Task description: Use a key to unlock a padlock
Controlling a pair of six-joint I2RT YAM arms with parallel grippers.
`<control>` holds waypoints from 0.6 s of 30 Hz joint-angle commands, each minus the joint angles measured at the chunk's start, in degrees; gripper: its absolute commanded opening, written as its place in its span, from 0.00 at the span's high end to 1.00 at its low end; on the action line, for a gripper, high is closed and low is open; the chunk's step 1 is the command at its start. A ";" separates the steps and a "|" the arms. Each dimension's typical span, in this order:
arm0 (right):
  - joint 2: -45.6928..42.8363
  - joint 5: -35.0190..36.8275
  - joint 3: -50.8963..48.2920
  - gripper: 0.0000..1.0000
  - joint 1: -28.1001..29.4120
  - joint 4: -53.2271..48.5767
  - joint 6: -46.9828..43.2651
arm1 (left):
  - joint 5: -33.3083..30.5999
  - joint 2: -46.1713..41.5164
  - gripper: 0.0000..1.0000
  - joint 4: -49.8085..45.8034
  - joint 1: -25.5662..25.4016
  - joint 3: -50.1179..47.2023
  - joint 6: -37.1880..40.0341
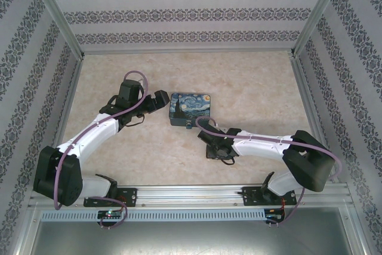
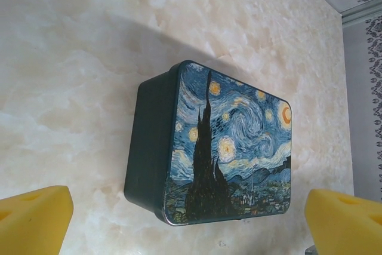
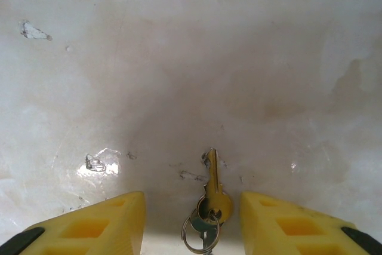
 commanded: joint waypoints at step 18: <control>1.46 1.25 -3.60 1.00 1.04 1.96 2.34 | 2.38 2.42 0.00 0.29 0.47 0.23 -2.24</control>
